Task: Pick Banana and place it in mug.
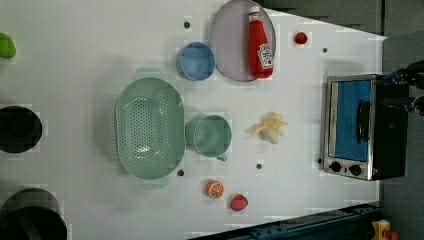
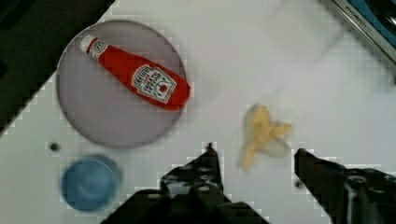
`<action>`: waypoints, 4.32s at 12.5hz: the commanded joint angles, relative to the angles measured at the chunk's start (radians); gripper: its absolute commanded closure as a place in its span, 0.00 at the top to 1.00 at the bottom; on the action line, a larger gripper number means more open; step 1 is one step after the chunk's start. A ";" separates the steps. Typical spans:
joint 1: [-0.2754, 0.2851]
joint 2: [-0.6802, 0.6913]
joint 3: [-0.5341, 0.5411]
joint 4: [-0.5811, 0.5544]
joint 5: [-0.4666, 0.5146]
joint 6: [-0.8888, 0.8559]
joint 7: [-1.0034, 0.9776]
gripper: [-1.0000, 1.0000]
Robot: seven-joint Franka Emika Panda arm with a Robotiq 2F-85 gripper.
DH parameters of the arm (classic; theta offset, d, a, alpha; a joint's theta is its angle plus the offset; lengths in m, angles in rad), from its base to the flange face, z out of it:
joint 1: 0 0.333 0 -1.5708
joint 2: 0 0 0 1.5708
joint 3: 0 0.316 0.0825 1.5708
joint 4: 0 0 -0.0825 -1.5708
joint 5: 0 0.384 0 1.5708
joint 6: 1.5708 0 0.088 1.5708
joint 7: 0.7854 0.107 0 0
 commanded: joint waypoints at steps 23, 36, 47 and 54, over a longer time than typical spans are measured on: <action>-0.095 0.296 0.045 -0.653 0.021 0.881 -0.498 1.00; -0.096 0.269 0.045 -0.656 0.021 0.977 -0.496 0.29; -0.084 -0.184 0.104 -0.418 0.021 0.248 -0.496 0.29; -0.059 -0.162 0.386 -0.418 0.027 0.234 -0.474 0.29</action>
